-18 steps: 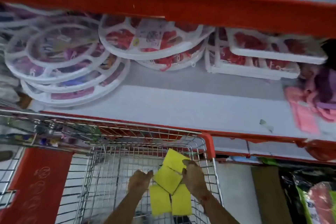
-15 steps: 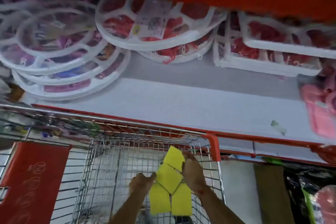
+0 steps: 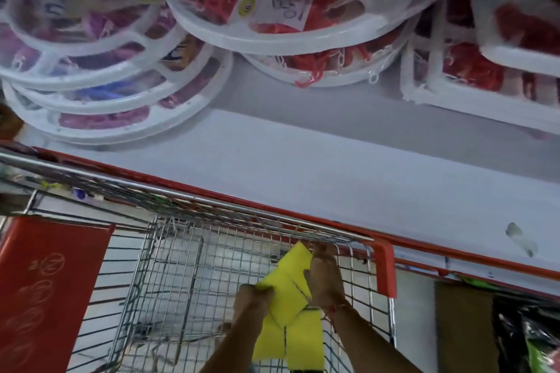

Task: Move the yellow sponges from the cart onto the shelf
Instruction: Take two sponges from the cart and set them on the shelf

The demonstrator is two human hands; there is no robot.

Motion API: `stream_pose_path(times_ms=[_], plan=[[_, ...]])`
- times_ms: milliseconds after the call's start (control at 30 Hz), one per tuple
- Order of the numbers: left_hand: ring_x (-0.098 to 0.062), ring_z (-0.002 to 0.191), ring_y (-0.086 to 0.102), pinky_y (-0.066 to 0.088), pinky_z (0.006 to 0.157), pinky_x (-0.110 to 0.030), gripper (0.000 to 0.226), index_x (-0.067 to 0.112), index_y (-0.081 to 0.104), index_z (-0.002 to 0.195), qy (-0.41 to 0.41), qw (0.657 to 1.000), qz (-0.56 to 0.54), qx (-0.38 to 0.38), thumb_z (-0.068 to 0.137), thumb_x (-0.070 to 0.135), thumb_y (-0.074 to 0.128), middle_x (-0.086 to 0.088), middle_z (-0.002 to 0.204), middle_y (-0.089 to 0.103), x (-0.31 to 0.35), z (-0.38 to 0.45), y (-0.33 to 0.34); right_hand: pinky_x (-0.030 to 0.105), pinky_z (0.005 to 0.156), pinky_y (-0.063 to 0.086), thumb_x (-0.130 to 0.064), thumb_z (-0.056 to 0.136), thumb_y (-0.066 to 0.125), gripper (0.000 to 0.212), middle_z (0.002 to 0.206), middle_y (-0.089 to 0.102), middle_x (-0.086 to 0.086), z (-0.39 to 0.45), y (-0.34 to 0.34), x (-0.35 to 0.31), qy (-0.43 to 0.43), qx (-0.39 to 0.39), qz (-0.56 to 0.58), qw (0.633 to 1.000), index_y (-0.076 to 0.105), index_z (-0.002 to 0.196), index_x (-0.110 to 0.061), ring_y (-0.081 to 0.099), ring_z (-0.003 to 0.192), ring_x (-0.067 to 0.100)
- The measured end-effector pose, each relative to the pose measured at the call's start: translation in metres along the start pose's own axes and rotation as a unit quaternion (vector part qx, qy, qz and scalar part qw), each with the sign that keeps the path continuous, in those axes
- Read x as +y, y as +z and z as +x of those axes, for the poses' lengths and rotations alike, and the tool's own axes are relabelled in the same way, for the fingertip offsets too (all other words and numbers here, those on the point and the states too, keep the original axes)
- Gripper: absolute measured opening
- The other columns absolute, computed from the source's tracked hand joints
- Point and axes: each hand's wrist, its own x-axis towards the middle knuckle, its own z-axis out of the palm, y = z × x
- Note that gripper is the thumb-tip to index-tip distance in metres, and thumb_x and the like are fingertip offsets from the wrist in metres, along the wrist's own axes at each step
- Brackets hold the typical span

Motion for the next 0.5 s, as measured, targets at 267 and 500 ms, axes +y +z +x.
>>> stream_pose_path(times_ms=[267,500], plan=[[-0.038,0.114,0.058,0.046,0.089,-0.037,0.045,0.001,0.053,0.115,0.039,0.989,-0.139,0.031,0.079,0.019,0.074,-0.02,0.121,0.063,0.006,-0.03,-0.03,0.037,0.095,0.05,-0.025,0.085,0.066,0.047,0.126,0.062,0.011,-0.02,-0.009,-0.009,0.033,-0.036,0.076,0.996,0.052,0.126,-0.007,0.058,0.116,0.027],[-0.039,0.107,0.063,0.052,0.094,-0.055,0.028,0.019,0.06,0.1,0.111,0.968,-0.223,-0.028,0.078,0.014,0.075,-0.021,0.119,0.067,-0.007,-0.015,-0.065,0.036,0.081,0.054,-0.023,0.082,0.069,0.033,0.106,0.072,0.013,-0.07,-0.041,-0.026,0.017,0.033,0.176,0.984,0.065,0.111,-0.008,0.067,0.095,0.027]])
